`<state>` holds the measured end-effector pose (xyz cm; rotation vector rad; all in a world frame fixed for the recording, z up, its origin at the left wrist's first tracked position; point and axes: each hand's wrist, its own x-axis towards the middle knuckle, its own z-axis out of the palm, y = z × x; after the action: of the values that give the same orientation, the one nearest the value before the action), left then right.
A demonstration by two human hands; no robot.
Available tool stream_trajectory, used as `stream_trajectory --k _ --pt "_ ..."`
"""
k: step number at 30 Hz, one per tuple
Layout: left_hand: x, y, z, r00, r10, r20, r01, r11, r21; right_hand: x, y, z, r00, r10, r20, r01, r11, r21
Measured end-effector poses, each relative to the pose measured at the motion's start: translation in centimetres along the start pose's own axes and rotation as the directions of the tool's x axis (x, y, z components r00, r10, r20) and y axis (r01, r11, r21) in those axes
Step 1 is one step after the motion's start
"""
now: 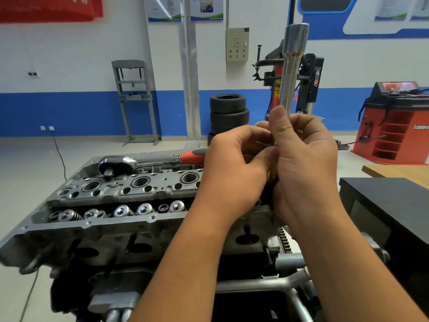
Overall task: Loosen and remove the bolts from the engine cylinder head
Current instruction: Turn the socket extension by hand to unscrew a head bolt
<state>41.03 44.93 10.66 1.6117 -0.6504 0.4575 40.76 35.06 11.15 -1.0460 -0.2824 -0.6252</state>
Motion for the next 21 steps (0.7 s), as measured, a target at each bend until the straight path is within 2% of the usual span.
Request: stream_trajectory --k 5,10,16,21 --pt "0.01 0.05 -0.05 1.000 0.006 0.009 -0.006 1.000 -0.017 -0.04 0.15 0.09 1.000 0.003 0.020 -0.003 1.000 -0.015" --pt "0.06 0.28 0.07 0.995 0.020 0.100 -0.018 1.000 -0.018 0.09 0.31 0.22 0.999 -0.033 0.042 0.037 0.995 -0.098" --pt "0.00 0.40 0.13 1.000 0.000 0.031 0.003 0.997 -0.071 0.25 0.38 0.28 0.997 0.016 0.069 -0.011 0.997 -0.072" --pt "0.00 -0.07 0.06 1.000 0.011 -0.013 -0.012 0.999 -0.048 0.32 0.37 -0.12 0.998 0.040 0.056 -0.040 0.999 0.002"
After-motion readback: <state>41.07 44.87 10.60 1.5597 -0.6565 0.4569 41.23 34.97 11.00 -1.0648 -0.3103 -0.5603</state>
